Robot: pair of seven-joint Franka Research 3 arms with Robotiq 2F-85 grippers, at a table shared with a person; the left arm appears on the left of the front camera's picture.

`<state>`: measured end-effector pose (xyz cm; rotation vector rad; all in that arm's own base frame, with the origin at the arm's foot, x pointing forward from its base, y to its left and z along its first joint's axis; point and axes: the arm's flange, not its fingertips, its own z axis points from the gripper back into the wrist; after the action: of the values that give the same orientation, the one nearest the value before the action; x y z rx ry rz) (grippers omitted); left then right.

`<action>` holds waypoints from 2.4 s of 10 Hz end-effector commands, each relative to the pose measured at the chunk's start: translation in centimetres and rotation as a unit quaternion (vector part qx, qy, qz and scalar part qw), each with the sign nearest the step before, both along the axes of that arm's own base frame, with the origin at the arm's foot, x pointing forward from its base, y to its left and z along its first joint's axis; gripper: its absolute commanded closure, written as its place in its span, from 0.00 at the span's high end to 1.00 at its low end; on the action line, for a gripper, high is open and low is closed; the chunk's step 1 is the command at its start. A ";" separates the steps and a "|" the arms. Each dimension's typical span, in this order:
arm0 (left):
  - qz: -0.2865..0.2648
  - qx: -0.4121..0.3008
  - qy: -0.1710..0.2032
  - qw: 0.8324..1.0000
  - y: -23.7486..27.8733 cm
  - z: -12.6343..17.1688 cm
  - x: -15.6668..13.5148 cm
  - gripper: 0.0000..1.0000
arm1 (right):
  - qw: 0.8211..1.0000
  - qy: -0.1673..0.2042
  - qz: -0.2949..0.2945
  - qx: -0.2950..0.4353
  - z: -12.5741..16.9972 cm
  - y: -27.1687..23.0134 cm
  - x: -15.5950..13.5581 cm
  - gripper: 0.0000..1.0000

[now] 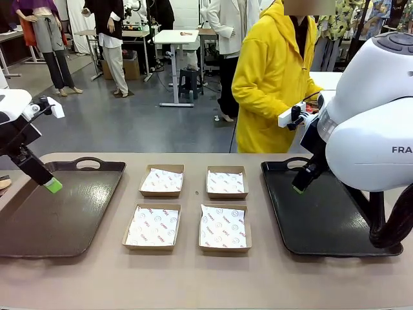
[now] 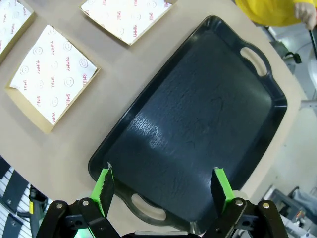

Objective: Individually package the donuts and arrange them on the tray.
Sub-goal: Pick up one Paper togo box.

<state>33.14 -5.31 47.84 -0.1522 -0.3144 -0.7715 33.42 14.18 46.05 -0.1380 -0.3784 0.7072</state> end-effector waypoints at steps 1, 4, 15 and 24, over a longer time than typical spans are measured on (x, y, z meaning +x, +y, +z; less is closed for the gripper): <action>-0.001 -0.005 -0.005 1.000 -0.1 0.0 0.2 1.00 | 1.000 -0.007 -0.002 -0.001 -0.1 -0.2 0.4 1.00; 0.079 -0.148 0.114 0.979 3.3 0.5 -1.7 1.00 | 0.969 0.172 -0.015 0.178 -0.2 -5.7 -0.5 1.00; 0.233 -0.461 0.192 0.835 20.4 -1.2 -3.5 1.00 | 0.749 0.193 -0.168 0.611 -2.5 -28.3 -3.7 1.00; 0.271 -0.507 0.205 0.792 23.5 -3.1 -4.7 1.00 | 0.747 0.200 -0.119 0.623 -1.6 -30.1 -6.3 1.00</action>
<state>28.32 18.31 44.30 -1.1967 -0.2902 0.1162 27.28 -15.98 44.37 1.2072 -0.3338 0.1101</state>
